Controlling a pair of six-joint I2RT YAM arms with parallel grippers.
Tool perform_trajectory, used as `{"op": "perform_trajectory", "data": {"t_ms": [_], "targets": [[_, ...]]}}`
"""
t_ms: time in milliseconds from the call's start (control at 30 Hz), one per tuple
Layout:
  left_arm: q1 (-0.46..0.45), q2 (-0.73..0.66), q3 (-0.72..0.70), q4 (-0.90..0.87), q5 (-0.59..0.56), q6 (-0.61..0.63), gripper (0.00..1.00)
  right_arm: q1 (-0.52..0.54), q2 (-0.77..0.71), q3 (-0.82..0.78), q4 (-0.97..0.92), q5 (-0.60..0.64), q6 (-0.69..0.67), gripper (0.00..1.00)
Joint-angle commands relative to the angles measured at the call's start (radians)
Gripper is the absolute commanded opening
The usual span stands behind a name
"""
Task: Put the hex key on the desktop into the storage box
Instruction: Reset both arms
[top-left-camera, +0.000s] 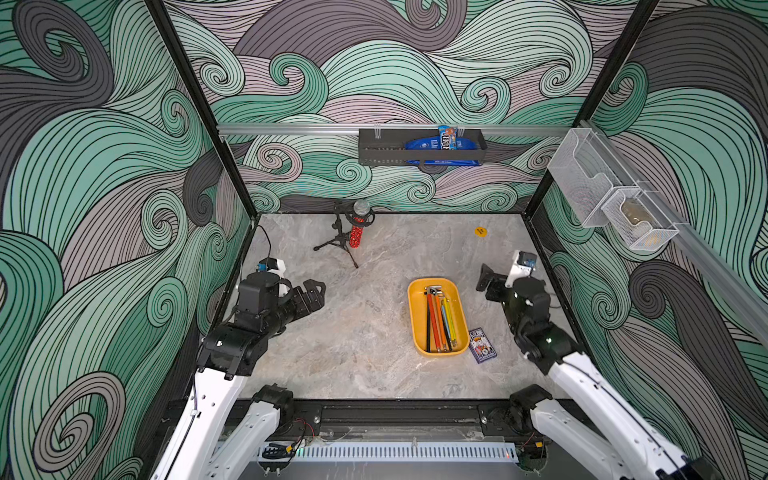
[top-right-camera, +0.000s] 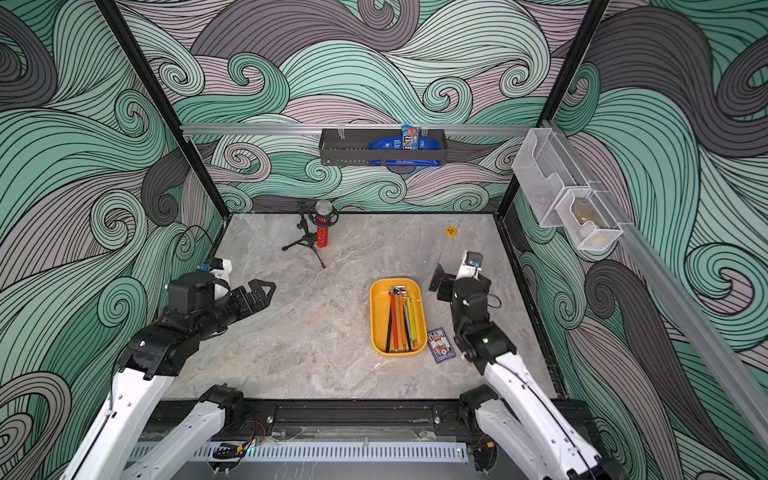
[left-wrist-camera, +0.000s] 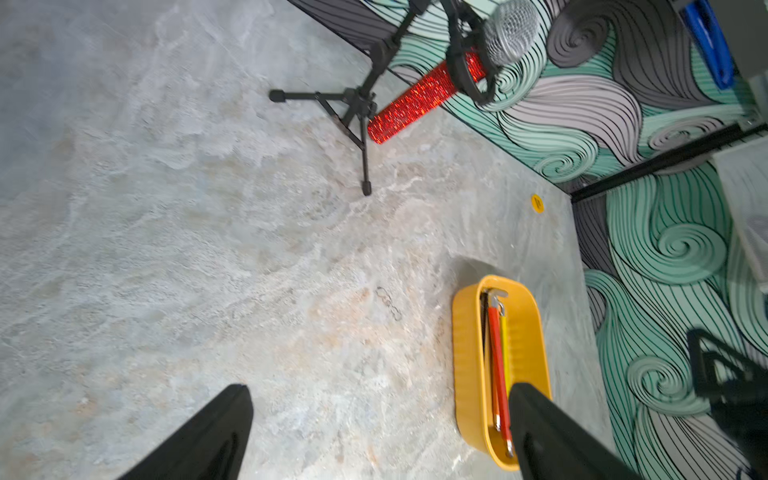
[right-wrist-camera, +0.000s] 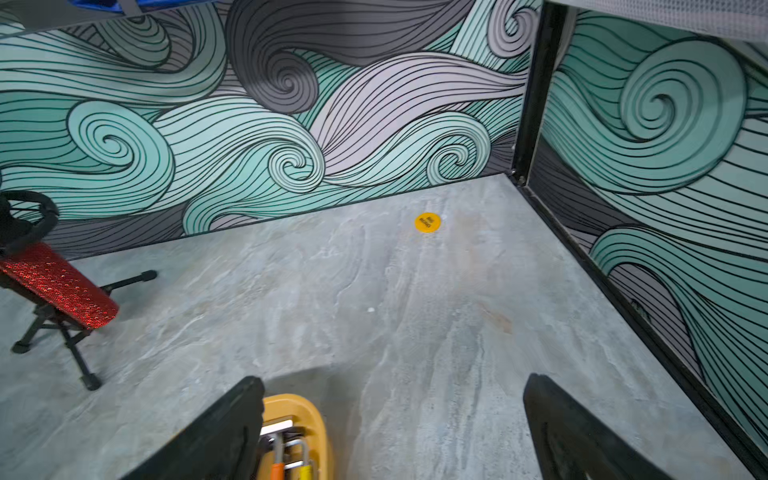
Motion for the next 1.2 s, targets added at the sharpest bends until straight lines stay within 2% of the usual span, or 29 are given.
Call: {"op": "perform_trajectory", "data": {"t_ms": [0, 33, 67, 100, 200, 267, 400, 533, 633, 733, 833, 900, 967, 1033, 1167], "targets": [[-0.010, -0.052, -0.064, 0.150, -0.110, 0.026, 0.99, -0.033, -0.067, -0.384, 0.905, 0.004, -0.275, 1.00], [-0.011, -0.080, -0.097, 0.195, -0.113, 0.053, 0.99, -0.059, -0.068, -0.403, 0.875, 0.019, -0.229, 1.00], [-0.011, -0.106, -0.129, 0.234, -0.121, 0.072, 0.99, -0.076, -0.076, -0.388, 0.723, -0.004, -0.231, 1.00], [-0.010, -0.117, -0.143, 0.235, -0.144, 0.065, 0.99, -0.089, -0.073, -0.395, 0.665, 0.000, -0.234, 1.00], [-0.011, -0.082, -0.169, 0.245, -0.101, 0.107, 0.99, -0.138, -0.029, -0.494, 0.833, -0.023, -0.223, 1.00], [-0.011, -0.045, -0.183, 0.270, -0.076, 0.123, 0.99, -0.173, 0.025, -0.487, 0.833, -0.061, -0.207, 1.00], [-0.010, 0.010, -0.204, 0.366, -0.088, 0.171, 0.99, -0.208, 0.179, -0.473, 0.974, -0.125, -0.212, 1.00], [-0.010, 0.044, -0.257, 0.498, -0.143, 0.238, 0.99, -0.217, 0.277, -0.440, 1.004, -0.126, -0.216, 1.00], [-0.011, 0.059, -0.332, 0.634, -0.185, 0.269, 0.99, -0.220, 0.400, -0.414, 1.109, -0.131, -0.210, 1.00], [-0.010, 0.072, -0.420, 0.788, -0.264, 0.323, 0.99, -0.220, 0.595, -0.366, 1.287, -0.174, -0.260, 1.00], [-0.010, 0.094, -0.510, 0.949, -0.321, 0.399, 0.99, -0.226, 0.778, -0.323, 1.424, -0.127, -0.269, 1.00], [-0.010, 0.108, -0.572, 1.061, -0.359, 0.461, 0.99, -0.239, 0.872, -0.337, 1.539, -0.111, -0.245, 1.00], [-0.010, 0.115, -0.624, 1.149, -0.405, 0.499, 0.99, -0.247, 0.952, -0.357, 1.640, -0.150, -0.252, 1.00], [-0.010, 0.111, -0.679, 1.248, -0.440, 0.542, 0.99, -0.253, 0.949, -0.340, 1.608, -0.207, -0.263, 1.00], [-0.008, 0.095, -0.839, 1.518, -0.480, 0.651, 0.99, -0.279, 0.921, -0.294, 1.487, -0.211, -0.230, 1.00]]}}
